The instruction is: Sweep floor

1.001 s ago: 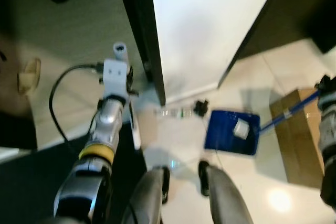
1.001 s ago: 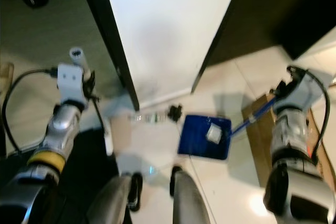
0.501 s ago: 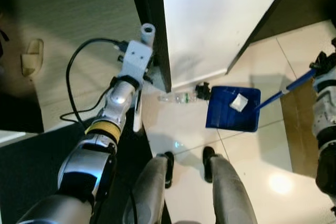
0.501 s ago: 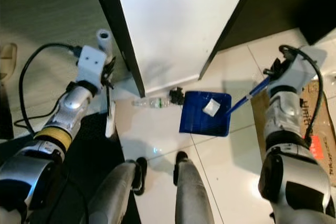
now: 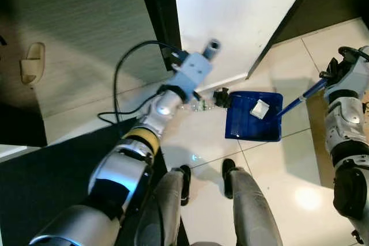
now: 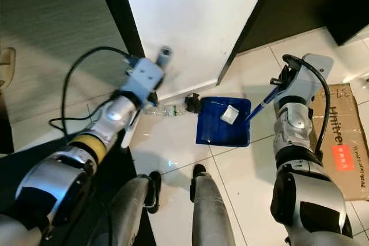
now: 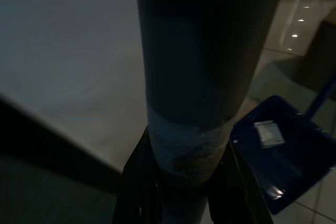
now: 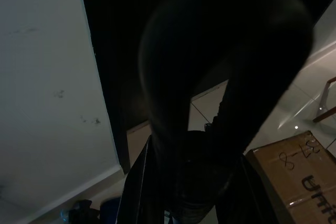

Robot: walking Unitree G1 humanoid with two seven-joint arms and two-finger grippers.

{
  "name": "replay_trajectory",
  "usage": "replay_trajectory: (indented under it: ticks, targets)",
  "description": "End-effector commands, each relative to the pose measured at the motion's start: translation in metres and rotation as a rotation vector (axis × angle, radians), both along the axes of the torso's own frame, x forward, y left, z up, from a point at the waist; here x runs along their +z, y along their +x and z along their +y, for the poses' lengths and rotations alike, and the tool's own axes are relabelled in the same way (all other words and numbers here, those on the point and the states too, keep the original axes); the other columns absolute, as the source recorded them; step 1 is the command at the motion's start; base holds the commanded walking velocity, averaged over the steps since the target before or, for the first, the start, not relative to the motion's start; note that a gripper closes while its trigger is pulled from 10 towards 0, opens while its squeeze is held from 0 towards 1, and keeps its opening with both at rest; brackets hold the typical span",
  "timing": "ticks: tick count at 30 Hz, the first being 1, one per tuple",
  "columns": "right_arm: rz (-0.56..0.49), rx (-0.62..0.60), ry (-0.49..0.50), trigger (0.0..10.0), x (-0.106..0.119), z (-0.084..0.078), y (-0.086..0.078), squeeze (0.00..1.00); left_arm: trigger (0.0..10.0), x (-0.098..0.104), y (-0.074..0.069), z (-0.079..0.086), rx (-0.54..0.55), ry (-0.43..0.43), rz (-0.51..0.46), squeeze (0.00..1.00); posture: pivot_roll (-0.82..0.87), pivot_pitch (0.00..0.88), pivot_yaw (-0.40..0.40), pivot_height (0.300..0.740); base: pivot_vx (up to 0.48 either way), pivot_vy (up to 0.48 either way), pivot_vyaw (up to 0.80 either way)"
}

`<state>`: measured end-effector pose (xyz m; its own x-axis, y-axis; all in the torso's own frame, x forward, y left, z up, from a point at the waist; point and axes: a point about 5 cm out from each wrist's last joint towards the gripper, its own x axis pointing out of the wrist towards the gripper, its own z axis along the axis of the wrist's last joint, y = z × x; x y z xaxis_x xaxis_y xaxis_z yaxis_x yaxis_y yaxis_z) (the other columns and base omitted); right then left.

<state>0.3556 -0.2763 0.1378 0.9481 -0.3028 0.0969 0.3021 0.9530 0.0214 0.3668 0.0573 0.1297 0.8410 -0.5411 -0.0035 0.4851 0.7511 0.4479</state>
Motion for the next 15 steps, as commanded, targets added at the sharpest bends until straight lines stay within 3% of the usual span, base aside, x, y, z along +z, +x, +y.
replay_trajectory:
  ticks: [1, 3, 4, 5, 6, 8, 9, 11, 15]
  targets:
    - [0.167, 0.035, 0.034, 10.0, -0.038, 0.010, -0.011, 0.00, 10.0, -0.004, -0.003, -0.003, -0.018, 0.004, 0.002, 0.00, 0.06, 0.431, 0.091, 0.740, 0.000, 0.000, 0.00]
    - [0.167, 0.035, 0.034, 10.0, -0.038, 0.010, -0.011, 0.00, 10.0, -0.004, -0.003, -0.003, -0.018, 0.004, 0.002, 0.00, 0.06, 0.431, 0.091, 0.740, 0.000, 0.000, 0.00]
    - [0.172, 0.033, 0.039, 10.0, -0.041, 0.012, -0.011, 0.00, 10.0, -0.005, -0.007, -0.016, -0.061, 0.004, 0.004, 0.00, 0.05, 0.429, 0.095, 0.740, 0.000, 0.000, 0.00]
    - [0.172, 0.033, 0.039, 10.0, -0.041, 0.012, -0.011, 0.00, 10.0, -0.005, -0.007, -0.016, -0.061, 0.004, 0.004, 0.00, 0.05, 0.429, 0.095, 0.740, 0.000, 0.000, 0.00]
    - [0.184, 0.025, 0.038, 10.0, -0.047, 0.014, -0.015, 0.00, 10.0, -0.004, -0.021, -0.053, -0.182, -0.030, 0.000, 0.00, 0.04, 0.425, 0.105, 0.740, 0.000, 0.000, 0.00]
    - [0.204, 0.016, 0.034, 10.0, -0.056, 0.015, -0.021, 0.00, 10.0, 0.004, -0.047, -0.106, -0.355, -0.099, -0.019, 0.00, 0.03, 0.426, 0.104, 0.740, 0.000, 0.000, 0.00]
    - [0.204, 0.016, 0.034, 10.0, -0.056, 0.015, -0.021, 0.00, 10.0, 0.004, -0.047, -0.106, -0.355, -0.099, -0.019, 0.00, 0.03, 0.426, 0.104, 0.740, 0.000, 0.000, 0.00]
    - [0.222, 0.020, 0.029, 10.0, -0.061, 0.017, -0.024, 0.00, 10.0, 0.012, -0.058, -0.127, -0.423, -0.133, -0.034, 0.00, 0.03, 0.426, 0.105, 0.740, 0.000, 0.000, 0.00]
    - [0.262, 0.044, 0.026, 10.0, -0.067, 0.021, -0.025, 0.00, 10.0, 0.020, -0.063, -0.139, -0.464, -0.158, -0.049, 0.00, 0.03, 0.425, 0.106, 0.740, 0.000, 0.000, 0.00]
